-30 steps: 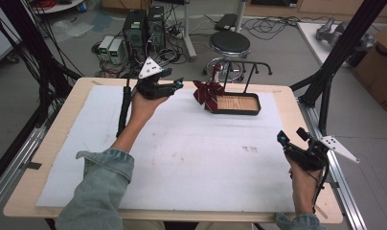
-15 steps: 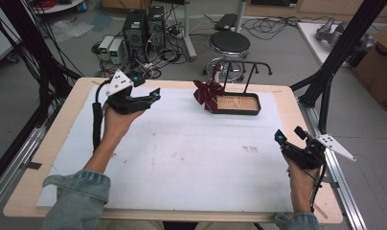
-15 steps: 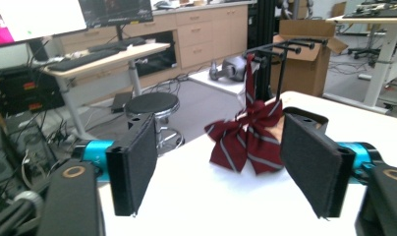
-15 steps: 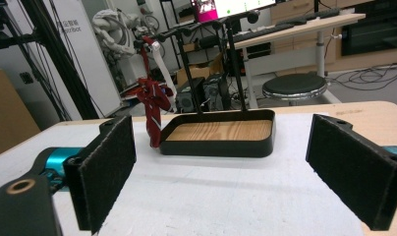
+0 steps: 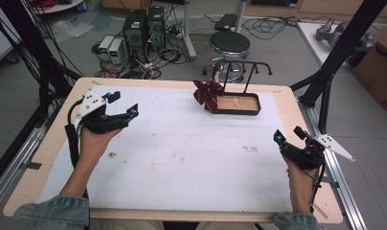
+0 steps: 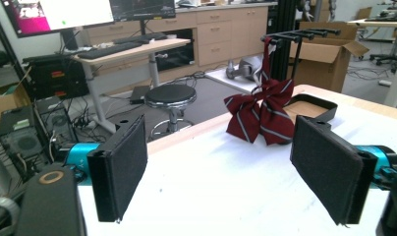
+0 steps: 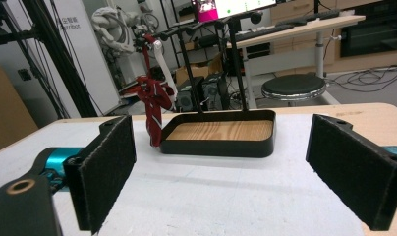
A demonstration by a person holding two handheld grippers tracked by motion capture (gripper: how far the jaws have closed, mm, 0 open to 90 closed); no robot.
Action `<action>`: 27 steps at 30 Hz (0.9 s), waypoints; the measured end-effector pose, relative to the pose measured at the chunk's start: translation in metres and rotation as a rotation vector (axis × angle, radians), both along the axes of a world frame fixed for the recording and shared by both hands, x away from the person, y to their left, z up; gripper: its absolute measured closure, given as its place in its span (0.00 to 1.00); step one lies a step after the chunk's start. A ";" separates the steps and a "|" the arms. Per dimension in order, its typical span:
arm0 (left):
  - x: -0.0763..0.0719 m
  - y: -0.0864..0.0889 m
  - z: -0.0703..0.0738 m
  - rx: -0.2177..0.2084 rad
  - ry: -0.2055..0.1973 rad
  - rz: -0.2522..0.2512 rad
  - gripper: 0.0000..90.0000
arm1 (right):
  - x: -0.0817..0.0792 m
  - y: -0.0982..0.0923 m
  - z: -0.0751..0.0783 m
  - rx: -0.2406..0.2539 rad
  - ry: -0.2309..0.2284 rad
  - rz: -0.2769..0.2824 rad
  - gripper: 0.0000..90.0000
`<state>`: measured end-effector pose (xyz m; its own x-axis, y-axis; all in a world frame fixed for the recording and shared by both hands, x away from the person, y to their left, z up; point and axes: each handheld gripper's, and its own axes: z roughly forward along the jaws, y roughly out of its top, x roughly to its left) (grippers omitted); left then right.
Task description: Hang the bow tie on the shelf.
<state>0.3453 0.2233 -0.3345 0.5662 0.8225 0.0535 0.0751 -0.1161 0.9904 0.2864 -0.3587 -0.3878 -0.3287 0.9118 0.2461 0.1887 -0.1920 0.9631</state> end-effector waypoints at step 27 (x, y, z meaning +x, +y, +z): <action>-0.037 0.039 -0.069 0.011 0.102 0.133 0.23 | 0.001 0.004 -0.002 -0.011 0.019 0.000 0.12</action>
